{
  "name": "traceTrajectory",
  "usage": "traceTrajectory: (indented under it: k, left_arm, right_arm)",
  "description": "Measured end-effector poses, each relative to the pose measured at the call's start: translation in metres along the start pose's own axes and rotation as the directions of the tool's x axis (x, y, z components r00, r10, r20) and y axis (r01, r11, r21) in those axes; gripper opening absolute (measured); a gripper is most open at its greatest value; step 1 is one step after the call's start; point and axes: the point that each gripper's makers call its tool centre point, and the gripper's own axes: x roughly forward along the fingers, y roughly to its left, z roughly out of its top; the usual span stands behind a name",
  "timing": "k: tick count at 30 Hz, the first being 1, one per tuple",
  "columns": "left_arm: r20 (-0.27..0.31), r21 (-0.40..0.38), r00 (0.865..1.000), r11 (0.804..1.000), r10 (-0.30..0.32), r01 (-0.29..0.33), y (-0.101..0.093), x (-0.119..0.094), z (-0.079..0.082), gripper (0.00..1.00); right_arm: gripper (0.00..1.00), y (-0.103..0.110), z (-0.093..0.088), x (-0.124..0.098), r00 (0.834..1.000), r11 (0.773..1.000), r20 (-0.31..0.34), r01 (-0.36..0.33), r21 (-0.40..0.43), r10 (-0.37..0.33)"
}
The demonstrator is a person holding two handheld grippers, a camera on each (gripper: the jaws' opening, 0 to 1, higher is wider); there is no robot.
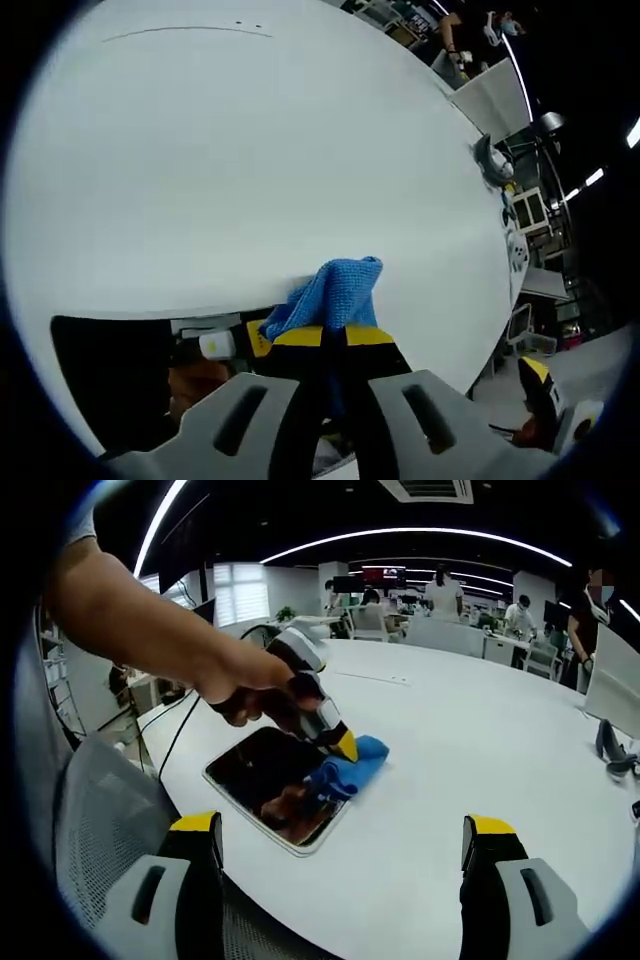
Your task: Wipe the mirror surface with the cleaning cloth until all visible marks leave the cleaned area.
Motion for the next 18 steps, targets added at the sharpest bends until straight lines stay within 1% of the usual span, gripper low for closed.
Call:
traceTrajectory:
  k: [5, 6, 7, 8, 11, 13, 18]
  left_arm:
    - [-0.008, 0.0, 1.0, 1.0, 0.0, 0.0, -0.0001, 0.0021, 0.0037, 0.01]
    - [-0.009, 0.014, 1.0, 1.0, 0.002, -0.002, -0.0005, 0.0025, 0.005, 0.02]
    - [-0.007, 0.077, 1.0, 0.997, 0.013, -0.012, 0.0013, 0.0025, 0.0071, 0.02]
    - [-0.011, 0.138, 1.0, 0.99, 0.027, -0.025, 0.0009, 0.0022, 0.0074, 0.01]
    - [-0.018, 0.125, 0.999, 0.992, 0.029, -0.027, -0.0009, 0.0021, 0.0056, 0.01]
    - [-0.022, 0.094, 1.0, 0.995, 0.019, -0.017, 0.0019, 0.0026, 0.0063, 0.01]
    - [-0.024, 0.099, 1.0, 0.995, 0.02, -0.018, 0.0005, -0.0002, 0.0045, 0.01]
  right_arm:
    - [0.99, -0.0001, -0.0007, 0.0005, 1.0, 1.0, -0.002, -0.001, 0.001, 0.001]
    - [0.99, -0.0001, -0.0009, 0.0005, 1.0, 1.0, -0.003, -0.001, 0.002, 0.001]
    - [0.99, -0.0002, -0.0009, 0.0005, 1.0, 1.0, -0.003, 0.0, 0.001, 0.0]
    - [0.99, -0.0001, -0.0008, 0.0004, 1.0, 1.0, -0.003, 0.0, 0.001, 0.0]
    - [0.99, -0.0007, -0.0014, 0.0008, 1.0, 1.0, -0.006, 0.002, 0.003, -0.001]
    - [0.99, -0.0005, -0.0011, 0.0006, 1.0, 1.0, -0.006, 0.002, 0.005, -0.002]
    - [0.99, -0.0019, -0.0011, 0.0006, 1.0, 1.0, -0.004, 0.007, 0.011, -0.007]
